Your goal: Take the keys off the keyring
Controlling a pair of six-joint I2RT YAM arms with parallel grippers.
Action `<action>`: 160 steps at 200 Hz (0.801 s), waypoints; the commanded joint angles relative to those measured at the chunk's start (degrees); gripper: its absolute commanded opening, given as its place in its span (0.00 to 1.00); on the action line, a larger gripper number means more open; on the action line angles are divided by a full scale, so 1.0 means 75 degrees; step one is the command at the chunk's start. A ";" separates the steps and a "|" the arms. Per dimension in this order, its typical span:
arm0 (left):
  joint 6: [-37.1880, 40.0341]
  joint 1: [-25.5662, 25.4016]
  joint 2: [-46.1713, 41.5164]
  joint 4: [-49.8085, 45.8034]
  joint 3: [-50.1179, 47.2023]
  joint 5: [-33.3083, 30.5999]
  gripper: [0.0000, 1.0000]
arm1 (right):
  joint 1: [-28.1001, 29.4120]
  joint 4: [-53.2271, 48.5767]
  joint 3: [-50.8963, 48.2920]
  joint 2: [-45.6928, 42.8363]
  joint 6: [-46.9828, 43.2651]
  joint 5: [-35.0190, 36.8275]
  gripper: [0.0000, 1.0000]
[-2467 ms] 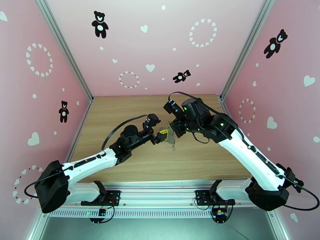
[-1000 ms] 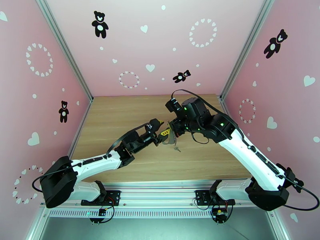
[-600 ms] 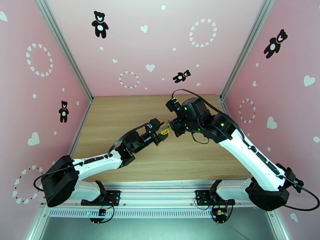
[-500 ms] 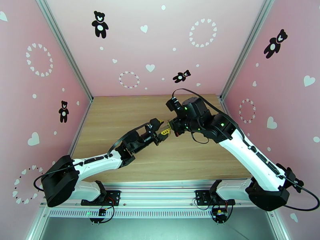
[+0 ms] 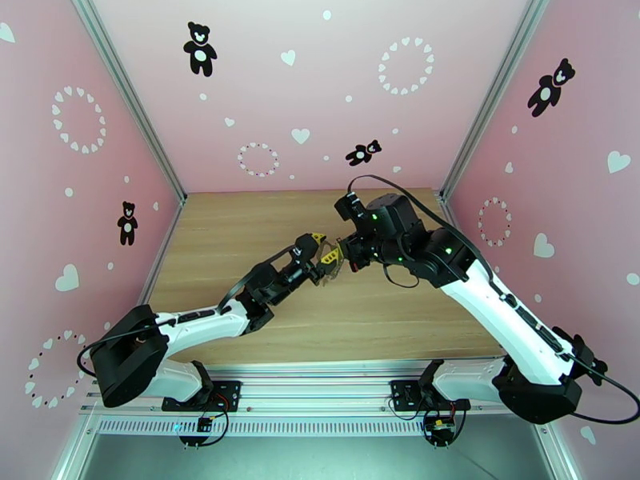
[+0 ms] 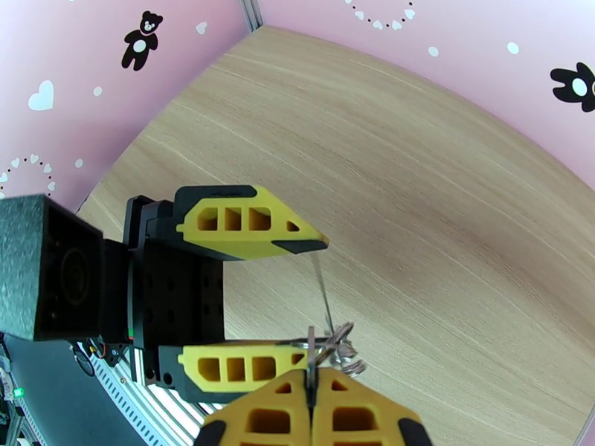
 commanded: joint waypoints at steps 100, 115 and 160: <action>0.0206 -0.0359 0.0967 0.1398 0.0396 -0.0991 0.50 | 0.0045 0.0283 0.0022 -0.0321 0.0070 0.0153 0.00; 0.0201 -0.0360 0.0957 0.1435 0.0352 -0.0984 0.48 | 0.0045 0.0274 0.0003 -0.0359 0.0060 0.0223 0.00; 0.0237 -0.0360 0.0854 0.1477 0.0169 -0.0914 0.41 | 0.0045 0.0327 -0.0017 -0.0431 0.0048 0.0191 0.00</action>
